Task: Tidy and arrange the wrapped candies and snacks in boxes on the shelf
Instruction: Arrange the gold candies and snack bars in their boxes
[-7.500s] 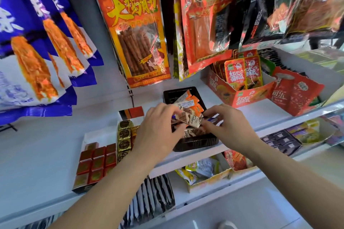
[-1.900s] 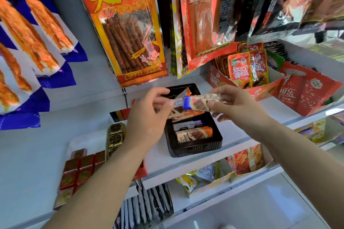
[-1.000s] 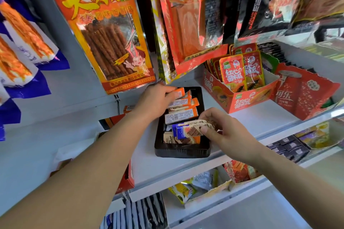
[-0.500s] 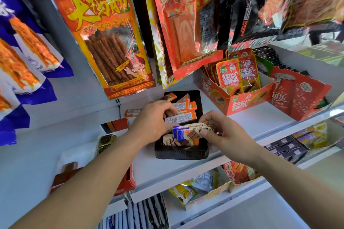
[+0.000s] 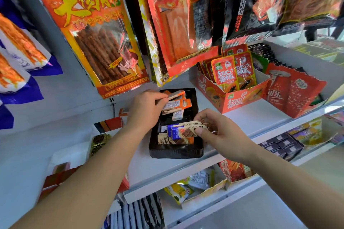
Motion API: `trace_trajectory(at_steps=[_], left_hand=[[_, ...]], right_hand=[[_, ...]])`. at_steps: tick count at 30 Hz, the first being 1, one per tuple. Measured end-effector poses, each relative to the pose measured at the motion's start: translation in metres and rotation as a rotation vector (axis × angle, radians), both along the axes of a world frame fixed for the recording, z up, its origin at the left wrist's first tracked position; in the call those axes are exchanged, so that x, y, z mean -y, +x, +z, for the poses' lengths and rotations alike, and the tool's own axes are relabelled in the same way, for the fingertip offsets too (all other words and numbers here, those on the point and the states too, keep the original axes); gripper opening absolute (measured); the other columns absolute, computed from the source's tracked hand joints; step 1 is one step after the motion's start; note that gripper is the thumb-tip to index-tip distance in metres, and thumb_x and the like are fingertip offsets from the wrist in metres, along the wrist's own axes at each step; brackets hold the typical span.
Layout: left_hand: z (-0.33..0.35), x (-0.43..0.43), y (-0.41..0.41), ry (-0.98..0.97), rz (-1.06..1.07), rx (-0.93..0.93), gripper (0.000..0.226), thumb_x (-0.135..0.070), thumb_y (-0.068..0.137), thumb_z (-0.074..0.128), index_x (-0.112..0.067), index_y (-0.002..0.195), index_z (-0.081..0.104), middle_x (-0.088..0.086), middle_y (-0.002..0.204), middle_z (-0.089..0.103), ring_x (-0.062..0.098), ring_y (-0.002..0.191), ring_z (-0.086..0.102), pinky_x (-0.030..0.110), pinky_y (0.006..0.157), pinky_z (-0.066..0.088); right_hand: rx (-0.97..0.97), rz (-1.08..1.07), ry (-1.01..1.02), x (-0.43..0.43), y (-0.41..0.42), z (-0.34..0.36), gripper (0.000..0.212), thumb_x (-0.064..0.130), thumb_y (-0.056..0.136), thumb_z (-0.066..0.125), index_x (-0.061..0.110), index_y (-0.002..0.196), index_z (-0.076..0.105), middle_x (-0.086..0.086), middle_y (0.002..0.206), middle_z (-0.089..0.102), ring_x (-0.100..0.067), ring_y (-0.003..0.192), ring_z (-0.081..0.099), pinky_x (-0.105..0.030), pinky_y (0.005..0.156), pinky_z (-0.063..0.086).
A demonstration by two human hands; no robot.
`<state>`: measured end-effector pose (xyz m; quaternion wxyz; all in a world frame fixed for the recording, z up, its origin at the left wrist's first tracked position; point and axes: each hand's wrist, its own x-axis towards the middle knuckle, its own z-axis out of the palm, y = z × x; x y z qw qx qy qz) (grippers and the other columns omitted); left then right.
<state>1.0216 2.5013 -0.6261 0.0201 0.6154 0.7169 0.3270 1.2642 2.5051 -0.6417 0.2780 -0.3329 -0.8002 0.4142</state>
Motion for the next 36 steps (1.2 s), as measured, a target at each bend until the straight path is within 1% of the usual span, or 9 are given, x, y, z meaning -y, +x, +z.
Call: trace_trajectory(at_steps=[3, 6, 10, 14, 18, 21, 28, 32, 36], left_hand=[[0.002, 0.018, -0.002, 0.004, -0.041, 0.037, 0.023, -0.023, 0.092, 0.068, -0.023, 0.114, 0.074, -0.003, 0.11, 0.07, 0.014, 0.096, 0.062, 0.029, 0.079, 0.047], [0.009, 0.041, 0.001, 0.012, -0.127, 0.038, 0.012, -0.022, 0.087, 0.073, -0.028, 0.097, 0.075, -0.014, 0.095, 0.066, 0.006, 0.087, 0.06, 0.028, 0.075, 0.049], [0.02, 0.048, 0.013, -0.311, -0.283, -0.05, 0.009, -0.03, 0.09, 0.07, -0.034, 0.096, 0.076, -0.019, 0.091, 0.071, -0.002, 0.081, 0.061, 0.026, 0.073, 0.052], [0.02, 0.041, 0.017, -0.373, -0.254, -0.179, 0.018, -0.033, 0.095, 0.061, -0.032, 0.106, 0.075, -0.013, 0.105, 0.073, 0.006, 0.093, 0.064, 0.031, 0.082, 0.052], [0.015, 0.036, 0.022, -0.391, -0.295, -0.31, 0.024, -0.029, 0.098, 0.055, -0.019, 0.091, 0.076, 0.001, 0.089, 0.07, 0.015, 0.085, 0.061, 0.039, 0.078, 0.052], [0.019, 0.031, 0.022, -0.478, -0.326, -0.367, 0.028, -0.027, 0.1, 0.053, -0.012, 0.089, 0.073, 0.009, 0.085, 0.064, 0.02, 0.081, 0.057, 0.04, 0.072, 0.049], [0.029, 0.025, 0.026, -0.65, -0.381, -0.389, 0.029, -0.032, 0.103, 0.047, -0.019, 0.106, 0.073, 0.003, 0.097, 0.053, 0.018, 0.09, 0.051, 0.042, 0.079, 0.048], [0.032, 0.02, 0.025, -0.669, -0.394, -0.345, 0.024, -0.036, 0.099, 0.055, -0.024, 0.113, 0.071, -0.006, 0.099, 0.048, 0.013, 0.094, 0.047, 0.033, 0.083, 0.044], [0.03, 0.016, 0.024, -0.679, -0.388, -0.331, 0.025, -0.04, 0.097, 0.057, -0.027, 0.112, 0.072, -0.017, 0.087, 0.041, 0.012, 0.091, 0.047, 0.031, 0.08, 0.041]], right_hand=[[-0.009, 0.013, -0.011, 0.0, 0.002, 0.0, 0.012, 0.022, 0.097, 0.062, 0.033, 0.1, 0.058, 0.014, 0.095, 0.071, -0.014, 0.081, 0.062, -0.033, 0.073, 0.051], [-0.039, 0.05, -0.049, -0.001, 0.006, 0.001, 0.013, 0.019, 0.096, 0.063, 0.032, 0.098, 0.06, 0.013, 0.094, 0.072, -0.015, 0.079, 0.06, -0.028, 0.072, 0.049], [-0.057, 0.113, -0.068, -0.002, 0.014, 0.003, 0.016, 0.013, 0.095, 0.064, 0.028, 0.097, 0.064, 0.009, 0.09, 0.07, -0.017, 0.076, 0.056, -0.024, 0.069, 0.046], [-0.036, 0.116, -0.057, -0.002, 0.015, 0.001, 0.016, 0.013, 0.095, 0.064, 0.028, 0.099, 0.065, 0.008, 0.09, 0.069, -0.024, 0.079, 0.058, -0.033, 0.073, 0.049], [0.001, 0.108, -0.016, -0.003, 0.014, 0.001, 0.016, 0.015, 0.095, 0.064, 0.031, 0.099, 0.064, 0.01, 0.09, 0.069, -0.017, 0.079, 0.06, -0.02, 0.068, 0.046], [0.021, 0.111, -0.005, -0.004, 0.014, 0.001, 0.015, 0.018, 0.095, 0.065, 0.033, 0.099, 0.064, 0.011, 0.091, 0.069, -0.016, 0.079, 0.061, -0.019, 0.068, 0.046], [0.032, 0.117, 0.014, -0.005, 0.014, 0.0, 0.014, 0.02, 0.095, 0.064, 0.033, 0.099, 0.064, 0.014, 0.089, 0.067, -0.017, 0.078, 0.059, -0.024, 0.068, 0.047], [0.019, 0.121, 0.003, -0.005, 0.015, 0.0, 0.015, 0.018, 0.095, 0.064, 0.032, 0.099, 0.064, 0.014, 0.087, 0.067, -0.02, 0.078, 0.058, -0.031, 0.071, 0.048], [-0.001, 0.113, -0.017, -0.005, 0.017, 0.001, 0.014, 0.017, 0.095, 0.065, 0.03, 0.099, 0.066, 0.012, 0.089, 0.069, -0.023, 0.08, 0.06, -0.038, 0.075, 0.05]])
